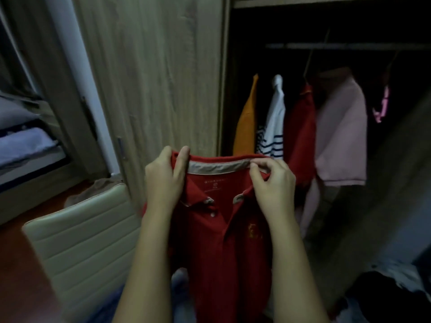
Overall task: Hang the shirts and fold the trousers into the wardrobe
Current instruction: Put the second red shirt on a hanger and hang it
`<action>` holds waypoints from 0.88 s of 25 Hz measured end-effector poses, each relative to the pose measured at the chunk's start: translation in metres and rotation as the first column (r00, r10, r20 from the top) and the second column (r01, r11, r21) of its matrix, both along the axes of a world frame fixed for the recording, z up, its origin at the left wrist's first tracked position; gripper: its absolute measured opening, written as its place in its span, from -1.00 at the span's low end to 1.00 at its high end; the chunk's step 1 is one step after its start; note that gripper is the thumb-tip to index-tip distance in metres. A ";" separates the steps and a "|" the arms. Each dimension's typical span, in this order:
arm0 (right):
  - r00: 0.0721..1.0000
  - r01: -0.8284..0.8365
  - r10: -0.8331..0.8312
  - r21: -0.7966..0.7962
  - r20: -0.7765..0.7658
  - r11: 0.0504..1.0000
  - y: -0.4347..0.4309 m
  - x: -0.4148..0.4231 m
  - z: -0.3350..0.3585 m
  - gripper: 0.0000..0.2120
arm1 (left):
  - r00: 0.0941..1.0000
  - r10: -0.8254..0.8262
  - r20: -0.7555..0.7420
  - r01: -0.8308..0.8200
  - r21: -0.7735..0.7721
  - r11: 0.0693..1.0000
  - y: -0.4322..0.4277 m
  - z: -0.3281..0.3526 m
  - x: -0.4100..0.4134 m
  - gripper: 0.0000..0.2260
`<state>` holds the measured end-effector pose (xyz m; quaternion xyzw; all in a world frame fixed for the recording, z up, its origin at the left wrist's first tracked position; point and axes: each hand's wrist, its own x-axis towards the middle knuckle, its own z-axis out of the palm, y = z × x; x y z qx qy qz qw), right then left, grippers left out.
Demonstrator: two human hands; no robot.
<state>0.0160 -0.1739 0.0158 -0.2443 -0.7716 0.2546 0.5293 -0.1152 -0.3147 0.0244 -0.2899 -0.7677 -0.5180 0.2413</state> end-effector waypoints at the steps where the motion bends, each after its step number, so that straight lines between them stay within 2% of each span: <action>1: 1.000 0.015 -0.015 0.006 -0.002 1.000 0.005 0.014 0.000 -0.90 | 1.000 0.015 0.006 -0.015 -0.017 1.000 0.007 0.000 0.008 -0.60; 3: 0.992 0.116 -0.117 0.038 0.036 0.993 0.015 0.043 -0.001 -0.83 | 0.999 -0.042 -0.020 0.042 -0.022 0.999 0.020 -0.004 0.026 -0.56; 5: 0.970 0.224 -0.226 0.034 0.091 0.974 0.027 0.069 -0.003 -0.73 | 0.980 -0.198 -0.023 0.197 -0.029 0.980 0.036 -0.006 0.040 -0.59; 7: 0.924 0.371 -0.368 -0.003 0.100 0.929 0.044 0.095 -0.003 -0.72 | 0.936 -0.350 -0.047 0.343 -0.113 0.933 0.060 -0.001 0.056 -0.67; 9: 0.879 0.473 -0.466 -0.059 0.104 0.879 0.060 0.105 -0.002 -0.69 | 0.918 -0.386 -0.089 0.365 -0.190 0.911 0.080 0.004 0.066 -0.69; 11: 0.826 0.556 -0.553 -0.001 0.108 0.831 0.073 0.119 -0.004 -0.66 | 0.942 -0.307 -0.136 0.287 -0.148 0.947 0.099 0.005 0.081 -0.62; 13: 0.831 0.549 -0.554 0.086 0.053 0.832 0.082 0.132 -0.008 -0.65 | 0.968 -0.195 -0.161 0.183 -0.083 0.980 0.113 0.006 0.094 -0.59; 14: 0.859 0.510 -0.512 0.098 0.003 0.855 0.087 0.140 -0.010 -0.66 | 0.965 -0.208 -0.159 0.196 -0.088 0.977 0.119 0.005 0.100 -0.59; 17: 0.931 0.364 -0.359 0.094 -0.069 0.927 0.107 0.162 -0.009 -0.72 | 0.904 -0.412 -0.117 0.401 -0.107 0.910 0.133 0.003 0.114 -0.69; 22: 0.965 0.247 -0.256 0.136 0.053 0.960 0.126 0.195 -0.007 -0.85 | 0.788 -0.586 -0.190 0.577 -0.104 0.810 0.145 0.010 0.125 -0.75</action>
